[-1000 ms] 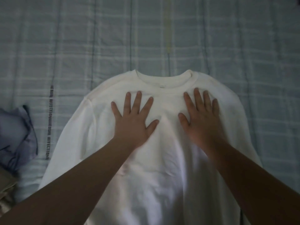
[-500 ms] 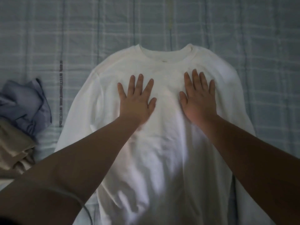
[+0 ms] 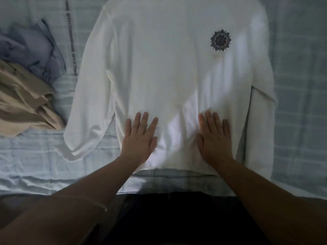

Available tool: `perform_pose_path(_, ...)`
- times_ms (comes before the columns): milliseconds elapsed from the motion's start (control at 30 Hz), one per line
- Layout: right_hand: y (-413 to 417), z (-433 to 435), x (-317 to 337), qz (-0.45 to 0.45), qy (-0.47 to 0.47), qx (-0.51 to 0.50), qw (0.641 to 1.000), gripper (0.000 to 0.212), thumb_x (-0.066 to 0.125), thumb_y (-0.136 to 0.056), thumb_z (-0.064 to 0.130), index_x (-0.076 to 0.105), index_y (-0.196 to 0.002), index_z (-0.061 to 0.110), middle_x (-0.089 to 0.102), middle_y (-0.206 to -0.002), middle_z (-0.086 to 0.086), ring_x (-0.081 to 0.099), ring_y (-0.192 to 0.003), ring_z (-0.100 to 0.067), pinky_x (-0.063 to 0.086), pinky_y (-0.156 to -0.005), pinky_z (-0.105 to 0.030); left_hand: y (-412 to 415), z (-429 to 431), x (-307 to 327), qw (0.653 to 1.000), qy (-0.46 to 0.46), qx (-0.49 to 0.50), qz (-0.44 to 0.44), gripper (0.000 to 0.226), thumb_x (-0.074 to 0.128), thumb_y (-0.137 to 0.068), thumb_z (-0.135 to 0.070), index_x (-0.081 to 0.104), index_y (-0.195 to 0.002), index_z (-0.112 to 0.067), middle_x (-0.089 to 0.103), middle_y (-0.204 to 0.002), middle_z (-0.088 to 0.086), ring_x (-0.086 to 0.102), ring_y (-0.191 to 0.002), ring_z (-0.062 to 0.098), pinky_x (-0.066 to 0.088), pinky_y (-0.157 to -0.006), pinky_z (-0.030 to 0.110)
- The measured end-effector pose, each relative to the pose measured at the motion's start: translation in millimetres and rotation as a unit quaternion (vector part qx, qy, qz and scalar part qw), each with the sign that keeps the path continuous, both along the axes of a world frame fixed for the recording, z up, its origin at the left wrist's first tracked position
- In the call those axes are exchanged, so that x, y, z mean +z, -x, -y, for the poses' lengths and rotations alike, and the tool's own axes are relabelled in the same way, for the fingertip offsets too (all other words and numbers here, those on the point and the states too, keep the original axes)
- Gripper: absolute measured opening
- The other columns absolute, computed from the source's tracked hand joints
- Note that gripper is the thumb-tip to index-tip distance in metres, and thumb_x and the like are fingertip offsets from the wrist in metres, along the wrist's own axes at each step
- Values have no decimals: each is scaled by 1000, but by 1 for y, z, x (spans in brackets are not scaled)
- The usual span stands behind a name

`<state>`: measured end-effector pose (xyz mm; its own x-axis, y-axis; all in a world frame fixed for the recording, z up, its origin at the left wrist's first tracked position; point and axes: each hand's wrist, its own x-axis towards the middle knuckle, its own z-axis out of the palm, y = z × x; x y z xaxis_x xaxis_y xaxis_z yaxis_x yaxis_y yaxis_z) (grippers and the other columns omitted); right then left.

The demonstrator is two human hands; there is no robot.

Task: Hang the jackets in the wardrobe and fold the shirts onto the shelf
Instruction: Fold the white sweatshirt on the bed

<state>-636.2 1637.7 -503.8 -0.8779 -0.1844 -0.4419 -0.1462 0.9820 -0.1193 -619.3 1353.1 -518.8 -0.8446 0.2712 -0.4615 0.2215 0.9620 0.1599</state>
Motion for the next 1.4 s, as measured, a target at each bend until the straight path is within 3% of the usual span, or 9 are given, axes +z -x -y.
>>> perform_pose_path(167, -48, -2, 20, 19, 94, -26, 995, 59, 38, -96, 32, 37, -151, 12, 32, -159, -13, 29, -147, -30, 19, -120, -49, -45, 17, 17, 999, -37, 20, 7, 60, 39, -97, -39, 33, -153, -18, 25, -160, 16, 19, -149, 37, 16, -120, 55)
perform_pose_path(267, -63, -14, 37, -62, 162, -121, 977, 39, 51, -90, 21, 61, -124, 6, 58, -132, -15, 50, -124, -33, 34, -107, -42, -57, 26, 29, 982, -87, 164, -31, 55, 56, -89, -36, 48, -140, -16, 44, -144, 14, 35, -138, 35, 28, -114, 52)
perform_pose_path(367, -67, -22, 57, -80, 142, -362, 918, 27, 57, -88, 18, 55, -111, 3, 54, -113, -17, 51, -105, -35, 37, -92, -38, -66, 29, 42, 918, -98, 383, -39, 54, 73, -83, -30, 49, -126, -9, 46, -128, 14, 44, -118, 32, 38, -103, 44)
perform_pose_path(500, -59, -28, 55, 103, 138, -616, 769, 52, 68, -88, 33, 45, -125, 4, 50, -118, -13, 52, -109, -30, 40, -84, -33, -58, 28, 50, 764, -147, 616, 123, 47, 73, -85, -38, 44, -112, -14, 53, -106, 3, 58, -89, 24, 48, -80, 39)
perform_pose_path(733, -52, -33, 39, 170, 109, -642, 739, 88, 75, -77, 52, 40, -137, -1, 48, -138, -21, 50, -124, -39, 44, -104, -48, -51, 30, 45, 807, -93, 542, 215, 38, 67, -87, -42, 53, -106, -13, 61, -92, 1, 59, -86, 27, 44, -72, 34)
perform_pose_path(833, -59, -30, 39, 174, 161, -667, 706, 102, 75, -59, 65, 47, -133, 0, 56, -131, -19, 56, -117, -39, 49, -98, -55, -49, 32, 46, 771, -130, 590, 201, 19, 54, -93, -25, 59, -100, -8, 62, -88, 6, 61, -88, 33, 47, -71, 37)
perform_pose_path(1100, -71, -59, 53, 158, 212, -634, 727, 74, 69, -68, 54, 62, -123, 5, 66, -112, -10, 63, -102, -31, 55, -92, -51, -64, 59, 55, 742, -200, 586, 256, 34, 39, -77, 1, 52, -108, -1, 51, -80, 11, 42, -65, 22, 36, -49, 28)
perform_pose_path(1233, -76, -76, 62, 172, 166, -585, 775, 45, 61, -94, 31, 60, -126, 0, 63, -112, -14, 56, -98, -28, 46, -85, -37, -77, 79, 48, 770, -180, 563, 238, 28, 44, -93, -11, 53, -118, -10, 63, -99, 17, 55, -74, 28, 49, -61, 39)
perform_pose_path(1400, -78, -71, 55, 157, 109, -555, 809, 40, 61, -90, 20, 59, -125, 0, 64, -114, -20, 59, -99, -36, 46, -82, -39, -81, 72, 47, 781, -153, 570, 204, 21, 62, -94, -28, 63, -105, -10, 68, -87, 5, 64, -68, 26, 50, -63, 36)
